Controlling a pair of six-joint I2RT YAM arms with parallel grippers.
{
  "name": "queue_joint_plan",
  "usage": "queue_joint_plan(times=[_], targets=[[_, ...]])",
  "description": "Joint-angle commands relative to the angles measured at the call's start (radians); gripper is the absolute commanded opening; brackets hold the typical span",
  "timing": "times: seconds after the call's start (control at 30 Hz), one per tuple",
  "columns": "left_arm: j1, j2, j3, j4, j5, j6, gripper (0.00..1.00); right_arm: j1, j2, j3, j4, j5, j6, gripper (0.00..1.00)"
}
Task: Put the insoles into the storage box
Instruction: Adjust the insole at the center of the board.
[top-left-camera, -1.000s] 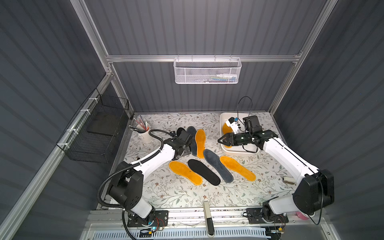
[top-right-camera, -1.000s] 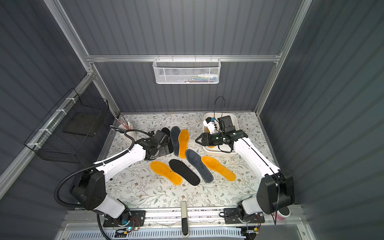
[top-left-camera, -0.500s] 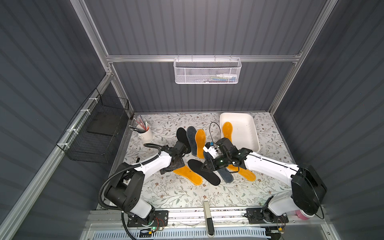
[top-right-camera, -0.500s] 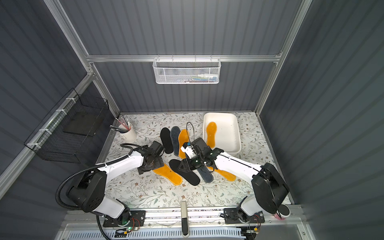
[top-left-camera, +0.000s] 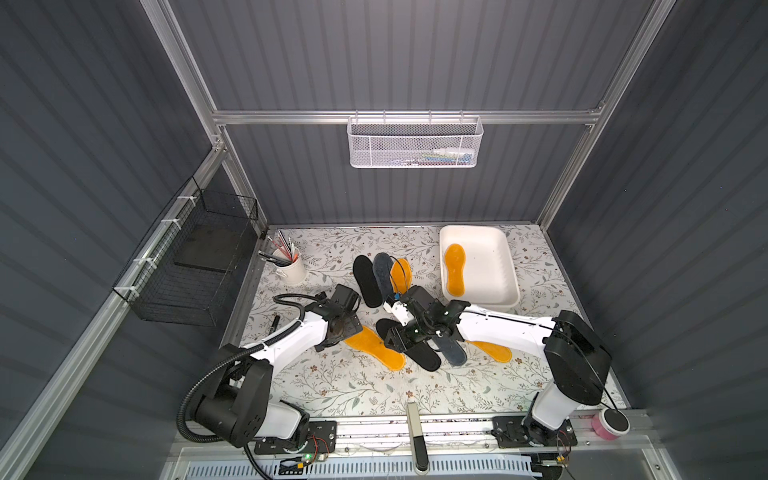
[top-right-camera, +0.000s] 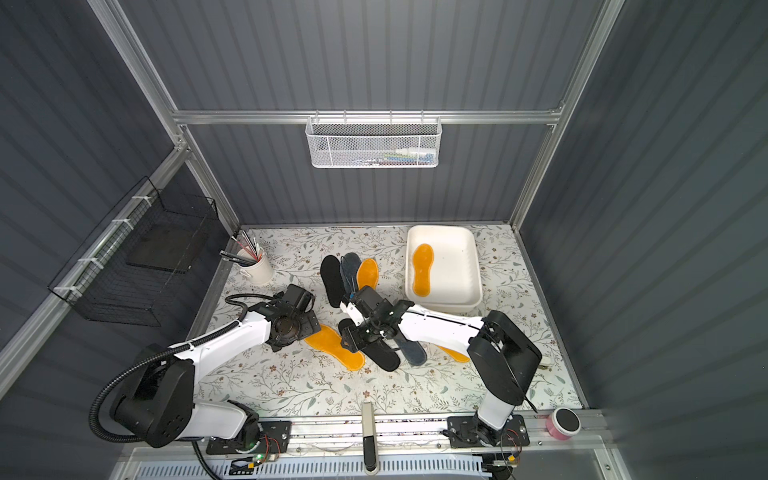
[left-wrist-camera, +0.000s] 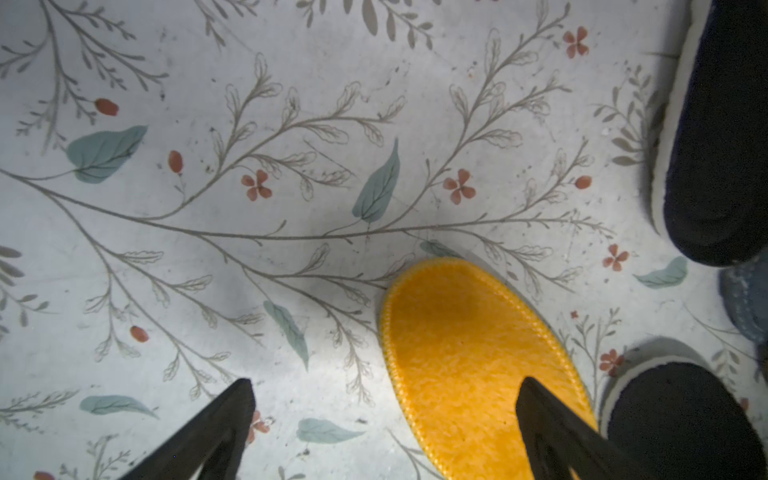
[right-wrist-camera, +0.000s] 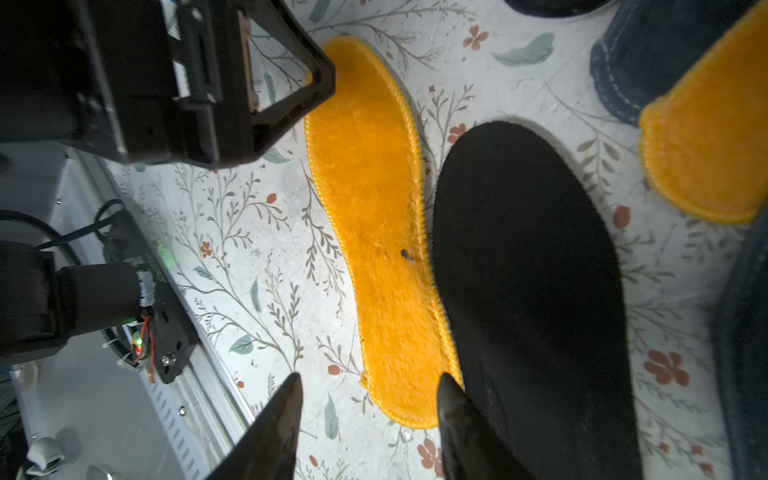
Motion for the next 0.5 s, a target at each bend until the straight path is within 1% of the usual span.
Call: queue_joint_plan(times=[0.0, 0.3, 0.47], targets=[[0.003, -0.010, -0.027, 0.016, 0.029, 0.019, 1.00, 0.023, 0.029, 0.030, -0.048, 0.095, -0.015, 0.52], [0.008, -0.099, -0.074, 0.020, 0.005, 0.026, 1.00, 0.052, 0.094, 0.050, -0.082, 0.132, -0.014, 0.50], [0.011, -0.115, -0.087, 0.014, -0.002, 0.027, 1.00, 0.058, 0.120, 0.055, -0.089, 0.136, -0.009, 0.49]])
